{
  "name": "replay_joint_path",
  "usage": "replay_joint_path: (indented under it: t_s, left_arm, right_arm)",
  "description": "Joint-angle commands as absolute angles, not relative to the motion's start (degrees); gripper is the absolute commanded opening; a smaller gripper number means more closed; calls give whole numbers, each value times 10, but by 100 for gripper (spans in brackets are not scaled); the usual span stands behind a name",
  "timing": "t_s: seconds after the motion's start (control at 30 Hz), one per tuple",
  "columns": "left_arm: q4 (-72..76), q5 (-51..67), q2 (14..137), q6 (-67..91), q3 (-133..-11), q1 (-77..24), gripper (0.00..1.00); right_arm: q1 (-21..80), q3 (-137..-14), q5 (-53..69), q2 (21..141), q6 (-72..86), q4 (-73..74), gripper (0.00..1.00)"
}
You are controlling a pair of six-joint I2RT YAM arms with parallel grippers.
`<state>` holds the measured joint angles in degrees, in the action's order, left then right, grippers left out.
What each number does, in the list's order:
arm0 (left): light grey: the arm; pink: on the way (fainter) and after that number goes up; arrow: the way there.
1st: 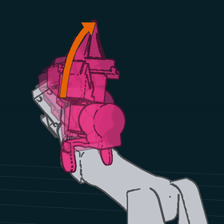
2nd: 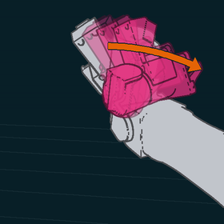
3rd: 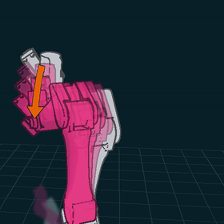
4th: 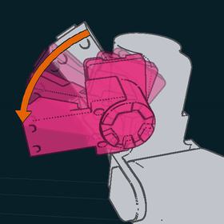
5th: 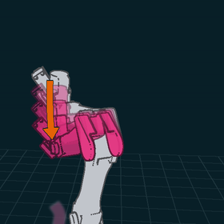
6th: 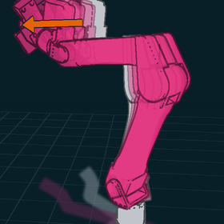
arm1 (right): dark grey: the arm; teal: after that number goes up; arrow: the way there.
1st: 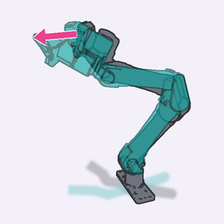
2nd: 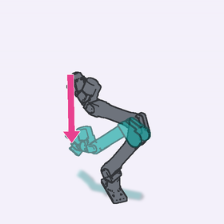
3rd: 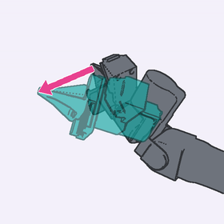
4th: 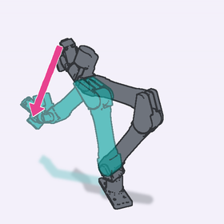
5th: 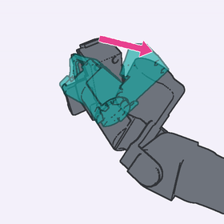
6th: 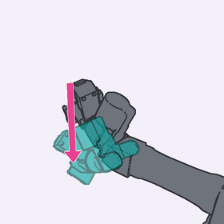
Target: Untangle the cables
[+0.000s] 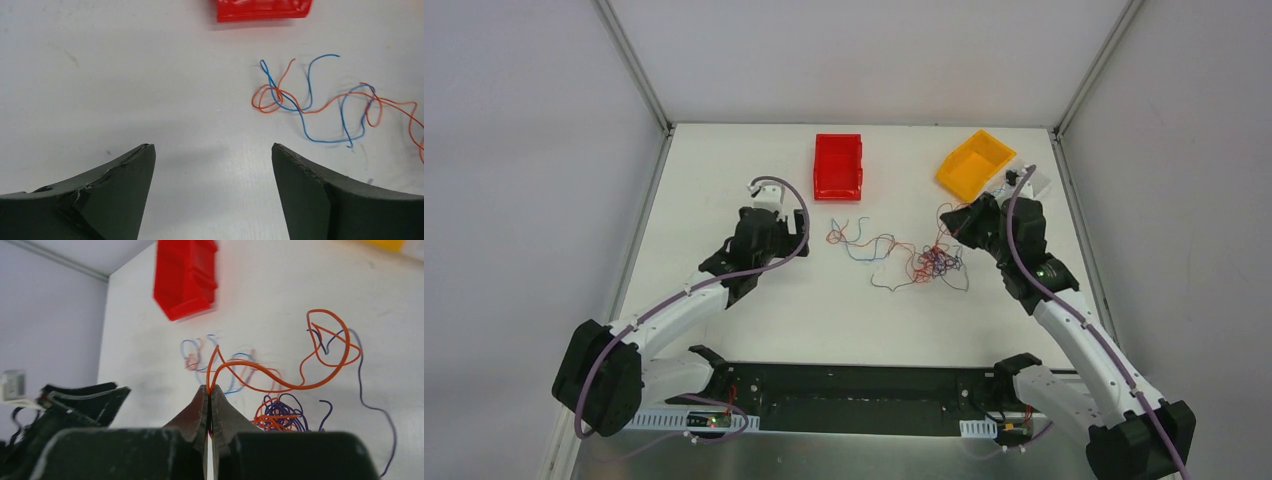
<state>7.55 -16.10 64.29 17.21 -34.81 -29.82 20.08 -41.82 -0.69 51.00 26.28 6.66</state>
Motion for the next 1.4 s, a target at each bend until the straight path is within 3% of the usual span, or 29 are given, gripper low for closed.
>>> replay_joint_path:
  t_s: [0.0,0.53,1.37]
  left_arm:
    - [153,-33,649,113,-343,-330,89]
    - [345,239,613,89,-276,-367,91]
    - [343,330,672,102,-310,-368,87]
  right_arm:
    - [220,-492,135,529,251,50,0]
    - [321,-634,184,613,276,47,0]
    - [434,-654,170,729,307,-21,0]
